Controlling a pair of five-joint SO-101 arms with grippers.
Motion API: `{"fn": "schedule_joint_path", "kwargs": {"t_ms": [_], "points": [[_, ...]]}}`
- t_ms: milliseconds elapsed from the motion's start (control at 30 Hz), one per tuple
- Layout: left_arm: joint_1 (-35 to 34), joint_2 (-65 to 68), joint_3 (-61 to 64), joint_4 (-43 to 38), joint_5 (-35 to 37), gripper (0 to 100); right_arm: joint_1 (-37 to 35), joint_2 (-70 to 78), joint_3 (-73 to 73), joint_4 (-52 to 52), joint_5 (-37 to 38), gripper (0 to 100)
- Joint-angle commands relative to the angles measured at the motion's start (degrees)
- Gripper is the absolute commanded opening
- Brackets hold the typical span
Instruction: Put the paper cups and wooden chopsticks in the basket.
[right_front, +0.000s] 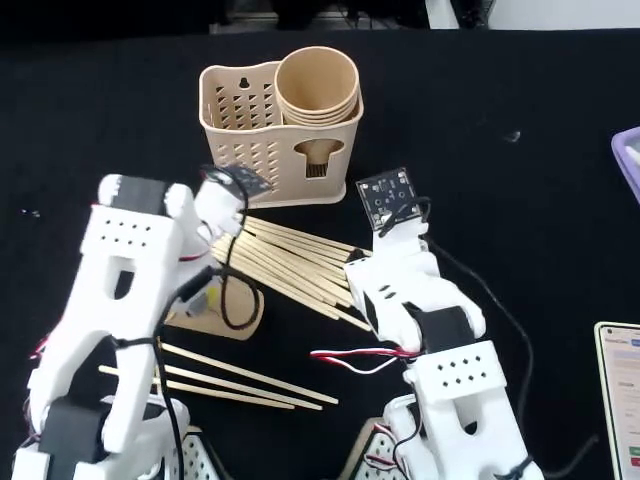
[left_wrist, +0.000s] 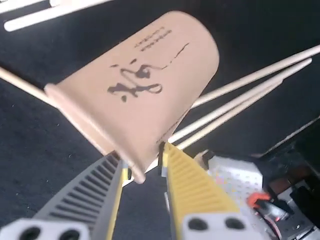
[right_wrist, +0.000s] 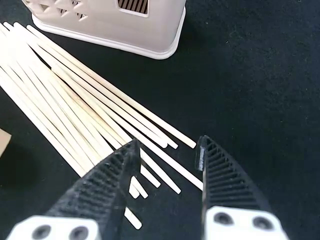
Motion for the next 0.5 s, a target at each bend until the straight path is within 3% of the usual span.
{"fn": "schedule_joint_path", "kwargs": {"t_ms": [0, 200, 267, 467], "points": [[5.58, -0.09, -0.57, -1.58, 6.33, 12, 1.32, -1.8, -0.31, -1.32, -0.09, 19.1], [11.03, -0.18, -1.89, 0.7, 9.05, 8, 1.32, -1.8, -0.31, -1.32, -0.09, 19.1], [11.12, -0.18, -3.12, 1.23, 9.05, 2, 1.32, -1.8, -0.31, -1.32, -0.09, 19.1], [10.42, -0.79, -6.9, 1.67, 9.05, 3, 4.4, -2.24, -0.31, -1.32, -0.53, 18.9]]}}
